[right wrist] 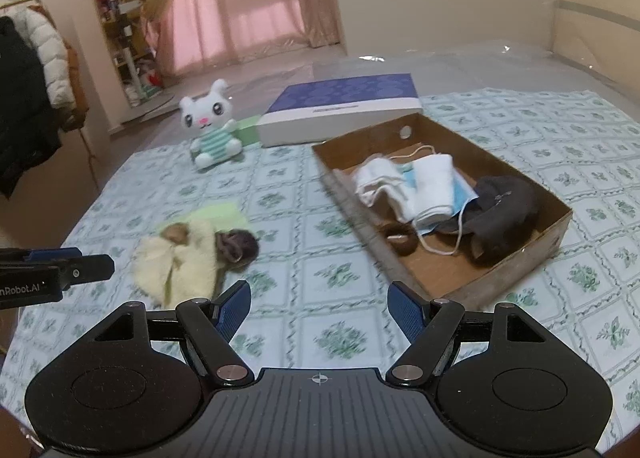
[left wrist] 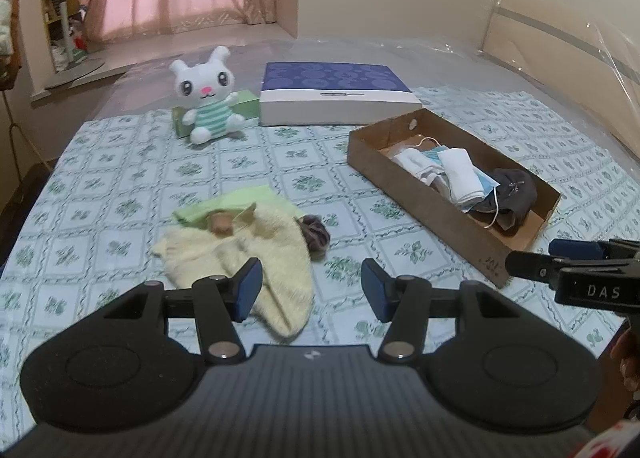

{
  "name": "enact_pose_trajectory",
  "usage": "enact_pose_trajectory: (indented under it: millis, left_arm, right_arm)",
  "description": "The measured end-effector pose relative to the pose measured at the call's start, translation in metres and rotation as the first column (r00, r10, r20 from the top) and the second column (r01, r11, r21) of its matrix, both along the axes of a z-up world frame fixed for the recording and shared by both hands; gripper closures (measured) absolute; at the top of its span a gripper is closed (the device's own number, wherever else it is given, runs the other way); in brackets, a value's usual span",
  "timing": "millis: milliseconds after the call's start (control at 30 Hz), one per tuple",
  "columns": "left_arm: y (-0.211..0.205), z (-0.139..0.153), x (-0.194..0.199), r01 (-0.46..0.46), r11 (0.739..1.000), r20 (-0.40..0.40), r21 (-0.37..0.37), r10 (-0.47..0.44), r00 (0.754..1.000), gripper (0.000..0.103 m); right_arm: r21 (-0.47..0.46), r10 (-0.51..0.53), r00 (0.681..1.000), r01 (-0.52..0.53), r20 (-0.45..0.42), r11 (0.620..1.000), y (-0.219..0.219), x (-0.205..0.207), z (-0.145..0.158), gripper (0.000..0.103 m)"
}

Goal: Organize soft objects
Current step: 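Move both tools back toward the yellow cloth and brown hair tie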

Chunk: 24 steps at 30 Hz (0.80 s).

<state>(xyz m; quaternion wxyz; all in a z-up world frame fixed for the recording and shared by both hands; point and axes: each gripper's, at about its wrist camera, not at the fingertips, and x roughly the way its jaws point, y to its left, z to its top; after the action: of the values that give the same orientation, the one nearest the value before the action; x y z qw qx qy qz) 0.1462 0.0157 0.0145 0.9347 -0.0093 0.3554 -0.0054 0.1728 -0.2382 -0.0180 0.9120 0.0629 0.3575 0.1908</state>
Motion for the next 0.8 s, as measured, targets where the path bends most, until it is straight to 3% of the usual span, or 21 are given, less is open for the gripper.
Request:
enact_pose_trajectory:
  millis: [267, 800]
  left_arm:
    - [0.014, -0.002, -0.037, -0.046, 0.999, -0.015, 0.0, 0.046, 0.999, 0.051]
    - [0.04, -0.018, -0.084, -0.107, 0.994, -0.059, -0.003, 0.107, 0.993, 0.047]
  right_arm:
    - [-0.046, 0.093, 0.995, -0.092, 0.025, 0.995, 0.024, -0.032, -0.003, 0.028]
    - [0.029, 0.167, 0.985, -0.166, -0.044, 0.986, 0.065, -0.06, -0.026, 0.028]
